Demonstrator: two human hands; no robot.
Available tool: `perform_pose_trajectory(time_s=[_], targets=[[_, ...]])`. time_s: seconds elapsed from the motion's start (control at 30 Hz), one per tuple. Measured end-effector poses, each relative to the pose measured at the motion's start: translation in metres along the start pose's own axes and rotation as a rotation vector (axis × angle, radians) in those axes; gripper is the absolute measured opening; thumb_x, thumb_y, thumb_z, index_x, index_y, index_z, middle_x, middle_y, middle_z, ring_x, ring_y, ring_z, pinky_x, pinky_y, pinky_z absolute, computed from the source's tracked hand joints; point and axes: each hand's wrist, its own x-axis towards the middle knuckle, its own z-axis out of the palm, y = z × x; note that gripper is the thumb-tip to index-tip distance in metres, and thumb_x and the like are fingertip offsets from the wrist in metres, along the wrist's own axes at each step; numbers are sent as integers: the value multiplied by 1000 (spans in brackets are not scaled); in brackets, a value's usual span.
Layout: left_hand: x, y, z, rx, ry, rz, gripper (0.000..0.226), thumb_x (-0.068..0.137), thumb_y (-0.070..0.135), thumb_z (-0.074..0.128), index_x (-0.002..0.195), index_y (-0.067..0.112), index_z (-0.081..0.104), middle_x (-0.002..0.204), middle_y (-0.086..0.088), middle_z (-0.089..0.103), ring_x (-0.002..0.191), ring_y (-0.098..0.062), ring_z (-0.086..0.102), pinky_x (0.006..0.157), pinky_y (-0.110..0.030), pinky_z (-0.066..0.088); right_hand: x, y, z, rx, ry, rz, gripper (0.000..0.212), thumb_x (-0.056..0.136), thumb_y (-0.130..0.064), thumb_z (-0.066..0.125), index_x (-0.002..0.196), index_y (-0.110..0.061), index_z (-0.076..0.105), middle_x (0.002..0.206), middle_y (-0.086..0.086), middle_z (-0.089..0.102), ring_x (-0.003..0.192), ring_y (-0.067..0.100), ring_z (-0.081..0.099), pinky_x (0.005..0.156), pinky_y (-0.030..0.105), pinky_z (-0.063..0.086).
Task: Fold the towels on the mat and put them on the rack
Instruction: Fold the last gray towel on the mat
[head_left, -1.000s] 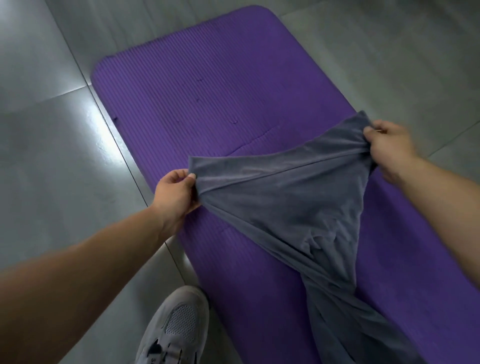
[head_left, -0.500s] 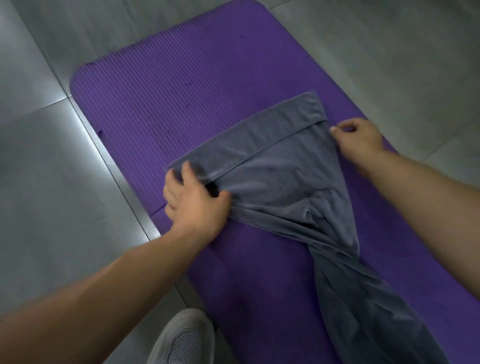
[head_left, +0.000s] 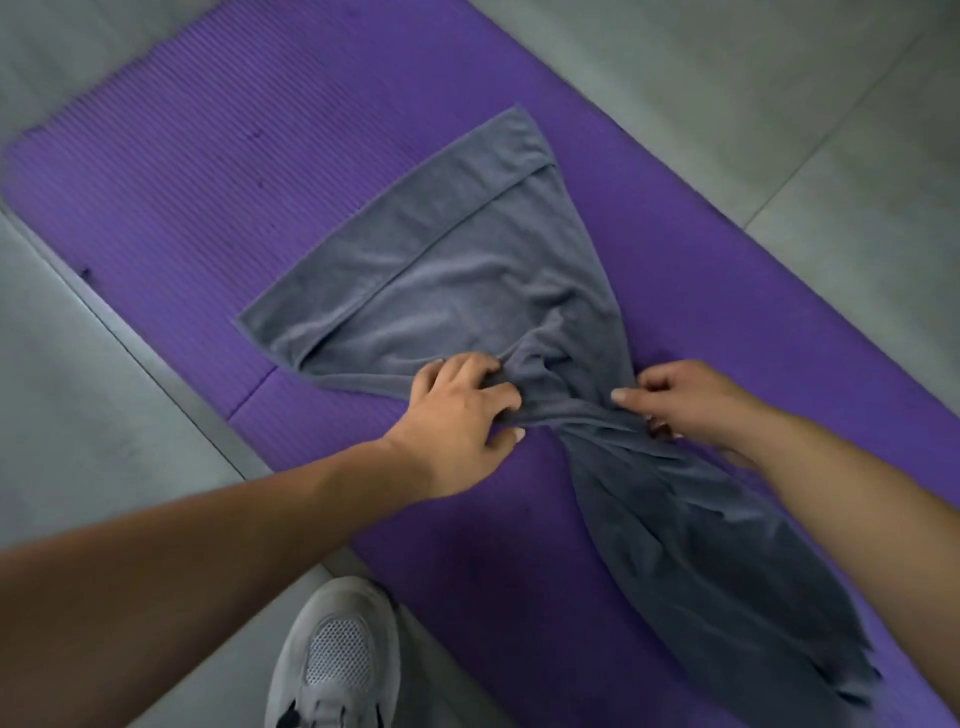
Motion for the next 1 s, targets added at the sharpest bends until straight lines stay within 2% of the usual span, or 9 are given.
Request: perform_pose_trajectory(time_s=[0.1,0.17,0.23,0.33,0.47,0.57,0.7,0.87,1.0], targets=[[-3,-10,6,-15,38,40,13,95,31,62,99,22,70,144,-4,48,143,-25,36,119,-45,16,-1,1,2,302,39,-37,20,100,-20,59,81,-15,61,66,0,64,59,12,57,49,20,42],[-4,-15,7,-39,54,44,15,94,32,59,100,19,66,139,-5,53,139,-26,42,118,-49,26,-2,6,-1,483,52,-45,17,103,-21,55,89,-16,63,84,5,74,77,18,69,68,28,55],[-4,-14,6,-46,58,50,35,90,43,50,114,19,60,134,-4,54,132,-26,47,115,-52,33,-4,10,-4,642,47,-33,15,103,-20,54,100,-11,65,102,10,76,98,23,72,92,41,55],[-6,-11,8,-32,18,52,57,89,52,48,136,22,55,138,-6,49,134,-28,44,119,-59,27,-9,11,-7,727,-49,18,33,101,-21,55,124,1,62,121,19,70,114,30,67,105,47,49],[-10,-20,10,22,-31,108,29,92,34,57,113,19,70,147,-13,43,148,-34,30,119,-64,19,-16,7,-17,476,-205,131,40,91,-24,66,125,-4,66,114,19,73,106,33,70,98,43,53],[-10,-23,6,38,-55,114,7,93,14,60,92,15,67,149,-15,42,150,-35,27,120,-64,21,-17,4,-23,246,-265,193,39,92,-30,70,119,-2,68,112,19,74,105,31,72,96,41,55],[-9,-19,6,66,-52,99,8,93,20,62,90,14,64,152,-10,38,152,-31,21,124,-56,13,-16,5,-30,353,-204,57,40,89,-23,69,122,-1,67,117,18,72,112,31,69,102,43,51],[-8,-17,5,45,-25,85,17,93,26,66,99,10,66,150,-9,40,149,-29,27,124,-57,16,-13,12,-36,560,-45,-99,40,75,-28,78,106,-9,62,113,17,65,94,27,67,84,36,58],[-10,-23,7,54,-26,123,18,91,26,69,100,11,66,148,-9,42,147,-29,30,121,-61,20,-19,12,-37,525,-198,48,58,83,-39,72,127,-2,62,120,16,71,109,29,70,97,42,54]])
